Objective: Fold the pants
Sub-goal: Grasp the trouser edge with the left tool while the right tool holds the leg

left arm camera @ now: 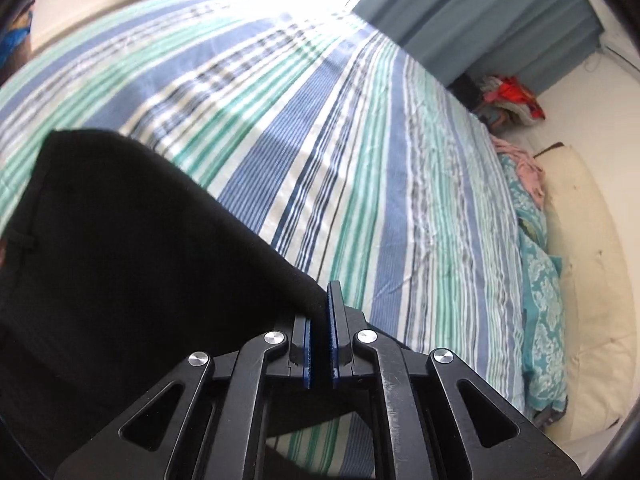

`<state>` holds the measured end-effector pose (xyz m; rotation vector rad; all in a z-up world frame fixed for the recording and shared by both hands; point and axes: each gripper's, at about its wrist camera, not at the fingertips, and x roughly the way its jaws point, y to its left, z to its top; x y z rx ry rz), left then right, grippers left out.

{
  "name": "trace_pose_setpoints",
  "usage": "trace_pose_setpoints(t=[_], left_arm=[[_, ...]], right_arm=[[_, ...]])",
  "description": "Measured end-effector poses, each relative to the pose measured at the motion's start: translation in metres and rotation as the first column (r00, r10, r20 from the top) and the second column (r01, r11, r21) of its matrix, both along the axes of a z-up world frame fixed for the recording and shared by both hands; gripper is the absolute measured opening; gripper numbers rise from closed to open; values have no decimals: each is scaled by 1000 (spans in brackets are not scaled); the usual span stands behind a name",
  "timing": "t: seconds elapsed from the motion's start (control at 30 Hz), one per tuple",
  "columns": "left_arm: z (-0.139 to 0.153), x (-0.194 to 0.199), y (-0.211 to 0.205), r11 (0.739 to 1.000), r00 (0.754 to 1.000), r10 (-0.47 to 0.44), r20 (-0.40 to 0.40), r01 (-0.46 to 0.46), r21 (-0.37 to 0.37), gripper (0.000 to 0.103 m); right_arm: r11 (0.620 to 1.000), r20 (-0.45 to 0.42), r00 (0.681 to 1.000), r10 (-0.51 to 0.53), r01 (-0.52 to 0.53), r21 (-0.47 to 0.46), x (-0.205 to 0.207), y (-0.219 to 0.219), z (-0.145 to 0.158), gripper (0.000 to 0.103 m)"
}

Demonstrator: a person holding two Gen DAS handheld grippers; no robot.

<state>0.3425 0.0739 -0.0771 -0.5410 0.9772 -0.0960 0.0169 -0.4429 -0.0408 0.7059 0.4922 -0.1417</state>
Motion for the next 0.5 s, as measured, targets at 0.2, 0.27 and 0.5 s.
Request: trace_pose_setpoints(t=[0.2,0.27,0.5], left_arm=[[4,-167,13,995,999,-37,20,35,96,7],[-42,-201,4,988,993,-74,-88,85,130,7],[-78,-237,-18,977,975,-134,-176,160,143,6]], right_arm=[[999,-144,988,47,-44,25,11,-60,-10,5],[999,-284,958,33,-20,48,6,-80,-43,5],[999,-553,833,9,15,40,-8,-102,-118,5]])
